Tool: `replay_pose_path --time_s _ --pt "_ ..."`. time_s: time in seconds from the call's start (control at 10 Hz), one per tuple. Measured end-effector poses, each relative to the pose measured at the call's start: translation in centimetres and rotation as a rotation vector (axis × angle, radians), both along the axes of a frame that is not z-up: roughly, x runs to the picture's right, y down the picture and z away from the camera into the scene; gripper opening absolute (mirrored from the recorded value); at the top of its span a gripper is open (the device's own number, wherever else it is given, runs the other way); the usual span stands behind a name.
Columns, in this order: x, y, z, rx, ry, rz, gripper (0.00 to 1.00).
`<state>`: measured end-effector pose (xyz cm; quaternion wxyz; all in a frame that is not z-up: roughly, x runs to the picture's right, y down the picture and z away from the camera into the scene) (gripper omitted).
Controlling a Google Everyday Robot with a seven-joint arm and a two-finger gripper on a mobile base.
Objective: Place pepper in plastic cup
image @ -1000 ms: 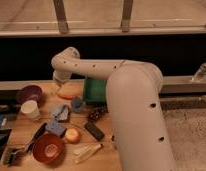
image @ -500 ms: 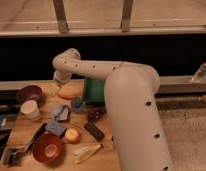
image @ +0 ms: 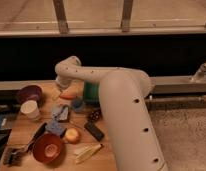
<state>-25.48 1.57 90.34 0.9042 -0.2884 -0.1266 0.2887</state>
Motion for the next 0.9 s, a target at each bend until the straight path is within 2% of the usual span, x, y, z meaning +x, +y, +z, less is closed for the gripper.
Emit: replay_pose_path --time_s 0.4,0.6,0.9 --pt "-0.8 1.4 3.4 -0.007 0.025 0.006 0.8" --pt "-0.2 1.4 4.8 -0.004 0.043 0.013 0.8" --pt "1.0 2.2 6.1 -0.023 0.062 0.033 0.8"
